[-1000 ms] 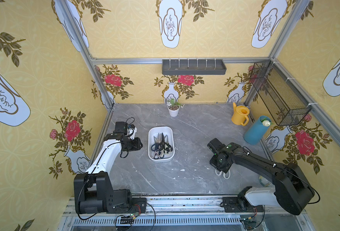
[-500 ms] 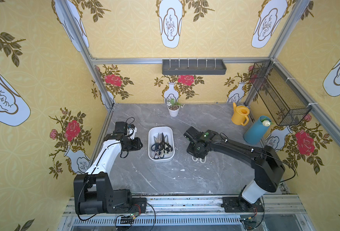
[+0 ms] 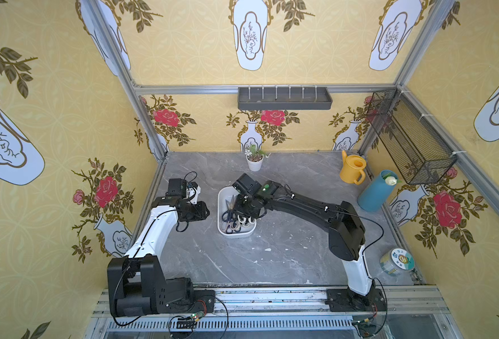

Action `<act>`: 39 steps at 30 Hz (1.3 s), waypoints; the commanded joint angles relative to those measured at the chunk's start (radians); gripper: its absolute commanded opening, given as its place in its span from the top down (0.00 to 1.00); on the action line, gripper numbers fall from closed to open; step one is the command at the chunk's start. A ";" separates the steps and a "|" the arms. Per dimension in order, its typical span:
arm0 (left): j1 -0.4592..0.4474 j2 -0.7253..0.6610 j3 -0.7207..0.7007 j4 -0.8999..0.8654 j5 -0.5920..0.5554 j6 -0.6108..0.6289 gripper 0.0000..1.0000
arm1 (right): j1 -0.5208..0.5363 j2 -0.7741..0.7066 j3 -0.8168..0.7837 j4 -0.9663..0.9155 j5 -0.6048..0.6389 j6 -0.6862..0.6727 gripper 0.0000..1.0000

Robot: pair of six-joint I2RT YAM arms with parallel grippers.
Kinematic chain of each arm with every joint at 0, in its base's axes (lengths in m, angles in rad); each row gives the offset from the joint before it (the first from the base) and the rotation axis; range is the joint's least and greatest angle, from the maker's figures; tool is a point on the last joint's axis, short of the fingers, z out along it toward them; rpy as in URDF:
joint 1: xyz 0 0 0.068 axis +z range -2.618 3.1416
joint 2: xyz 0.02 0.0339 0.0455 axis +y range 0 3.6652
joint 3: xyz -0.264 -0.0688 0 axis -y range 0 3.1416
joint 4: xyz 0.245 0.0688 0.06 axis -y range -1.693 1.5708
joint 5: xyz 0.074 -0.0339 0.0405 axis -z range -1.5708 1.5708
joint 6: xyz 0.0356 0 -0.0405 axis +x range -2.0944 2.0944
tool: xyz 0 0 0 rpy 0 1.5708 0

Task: Put the scissors into the storage box
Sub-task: Place the scissors in the storage box.

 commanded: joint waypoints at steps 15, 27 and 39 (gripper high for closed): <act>0.000 0.015 0.004 0.008 0.029 -0.012 0.56 | -0.005 0.177 0.102 -0.001 -0.038 -0.054 0.94; 0.000 0.027 0.006 0.011 0.036 -0.025 0.55 | -0.011 -0.012 0.034 0.043 0.046 -0.143 0.45; 0.002 -0.029 0.030 0.004 -0.056 -0.062 0.00 | -0.158 -0.665 -0.524 0.119 0.425 -0.395 0.03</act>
